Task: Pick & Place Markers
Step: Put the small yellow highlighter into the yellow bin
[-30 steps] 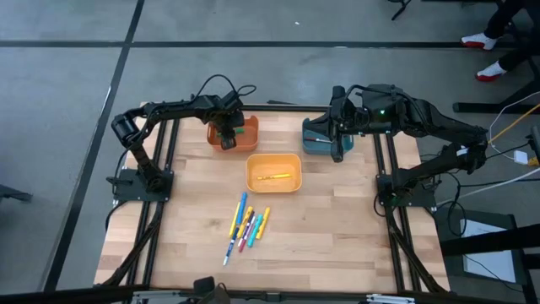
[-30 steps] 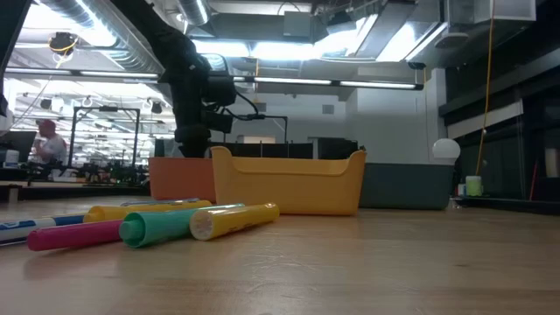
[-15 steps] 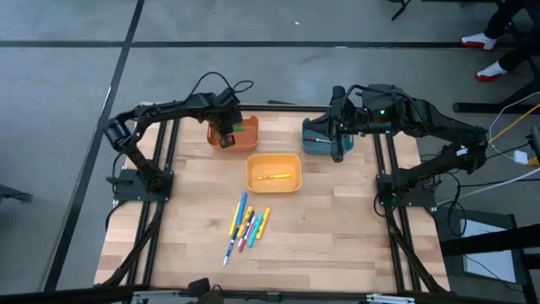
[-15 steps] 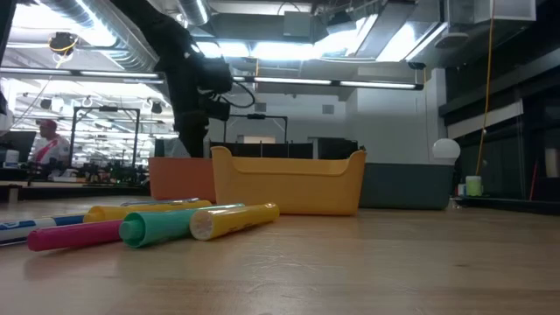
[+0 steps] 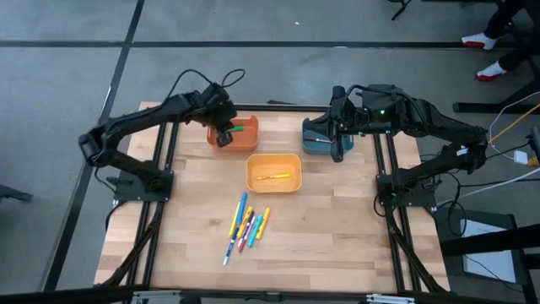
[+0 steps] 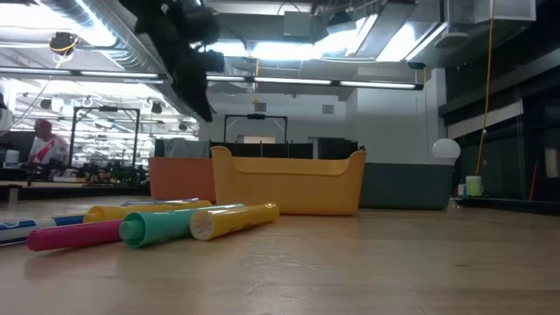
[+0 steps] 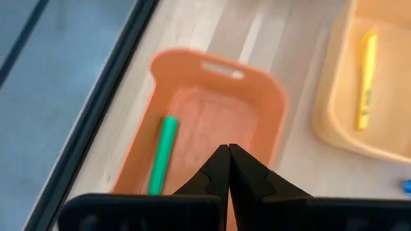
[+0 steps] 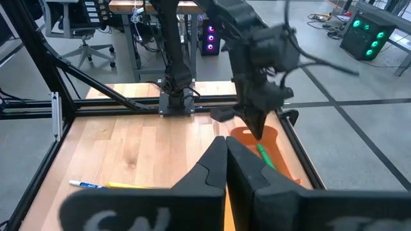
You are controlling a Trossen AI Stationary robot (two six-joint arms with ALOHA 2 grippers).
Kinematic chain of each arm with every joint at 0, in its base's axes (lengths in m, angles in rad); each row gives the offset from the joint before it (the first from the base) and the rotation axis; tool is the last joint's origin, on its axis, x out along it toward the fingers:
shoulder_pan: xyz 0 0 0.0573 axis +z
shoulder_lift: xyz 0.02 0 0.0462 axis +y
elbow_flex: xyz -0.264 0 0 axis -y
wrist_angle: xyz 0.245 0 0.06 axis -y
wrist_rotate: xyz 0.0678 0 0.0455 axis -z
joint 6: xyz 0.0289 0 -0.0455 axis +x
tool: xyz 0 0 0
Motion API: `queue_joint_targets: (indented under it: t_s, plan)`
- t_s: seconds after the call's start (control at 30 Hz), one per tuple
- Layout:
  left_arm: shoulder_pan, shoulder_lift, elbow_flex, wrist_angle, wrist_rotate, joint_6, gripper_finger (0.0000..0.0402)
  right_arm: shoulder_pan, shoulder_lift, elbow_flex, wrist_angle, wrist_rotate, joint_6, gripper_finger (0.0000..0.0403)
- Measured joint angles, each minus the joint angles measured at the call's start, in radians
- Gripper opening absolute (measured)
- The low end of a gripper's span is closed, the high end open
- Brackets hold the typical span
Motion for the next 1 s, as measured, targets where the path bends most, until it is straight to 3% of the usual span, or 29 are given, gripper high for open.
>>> queue_joint_targets:
  t_s: [0.33,0.57,1.0]
  plan:
    - [-0.119,-0.137,0.0,0.02,0.001,-0.135,0.0002,0.0,0.0,0.0,-0.005,0.0,-0.022,0.0002]
    - [-0.227,-0.205,0.0,0.132,-0.001,-0.248,0.0002,0.0,0.0,0.0,-0.01,0.0,-0.02,0.0002]
    - [-0.43,-0.232,0.0,0.188,-0.009,-0.447,0.0002,0.0,0.0,0.0,-0.02,-0.001,-0.018,0.0002]
